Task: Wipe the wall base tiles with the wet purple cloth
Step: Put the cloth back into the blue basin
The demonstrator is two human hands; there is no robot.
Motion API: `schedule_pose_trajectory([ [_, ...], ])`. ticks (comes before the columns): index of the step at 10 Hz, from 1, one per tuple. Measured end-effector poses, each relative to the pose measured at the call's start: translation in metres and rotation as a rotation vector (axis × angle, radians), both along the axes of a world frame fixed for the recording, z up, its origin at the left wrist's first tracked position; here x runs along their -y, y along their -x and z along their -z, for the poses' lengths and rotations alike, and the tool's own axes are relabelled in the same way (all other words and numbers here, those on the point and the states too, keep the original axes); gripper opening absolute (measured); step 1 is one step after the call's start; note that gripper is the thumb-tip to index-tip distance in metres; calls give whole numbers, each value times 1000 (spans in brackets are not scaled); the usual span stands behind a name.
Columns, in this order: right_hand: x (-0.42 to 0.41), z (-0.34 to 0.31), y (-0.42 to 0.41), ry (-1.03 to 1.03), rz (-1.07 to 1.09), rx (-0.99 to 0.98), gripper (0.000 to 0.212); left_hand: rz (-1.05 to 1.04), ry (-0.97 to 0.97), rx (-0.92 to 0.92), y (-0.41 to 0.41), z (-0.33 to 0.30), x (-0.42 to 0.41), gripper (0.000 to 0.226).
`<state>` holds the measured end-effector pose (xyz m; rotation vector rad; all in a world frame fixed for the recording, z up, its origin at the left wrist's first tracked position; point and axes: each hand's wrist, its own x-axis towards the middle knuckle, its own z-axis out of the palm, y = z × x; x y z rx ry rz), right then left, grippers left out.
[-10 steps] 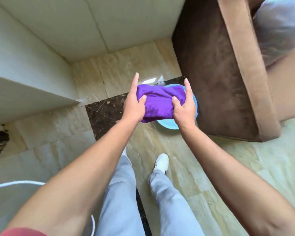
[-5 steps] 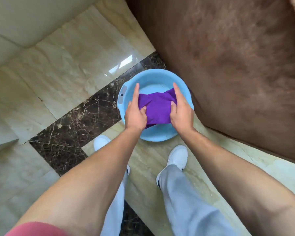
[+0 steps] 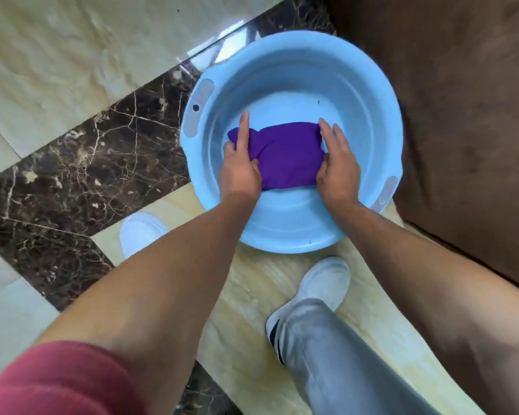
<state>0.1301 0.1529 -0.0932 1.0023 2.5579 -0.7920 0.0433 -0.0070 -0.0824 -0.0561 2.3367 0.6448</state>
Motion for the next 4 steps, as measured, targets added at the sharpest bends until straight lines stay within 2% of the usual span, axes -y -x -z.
schedule_pose_trajectory([
  [1, 6, -2, 0, -15, -21, -20, 73, -88, 26, 52, -9, 2, -11, 93],
  [2, 11, -28, 12, -13, 51, 0, 71, -104, 36, 99, -14, -23, -15, 103],
  [3, 16, -94, 23, 66, 23, -34, 72, 102, 44, 66, -5, -88, -3, 96],
  [4, 24, -216, 41, 179, 75, -101, 73, 311, 105, -52, 5, -197, 27, 90],
])
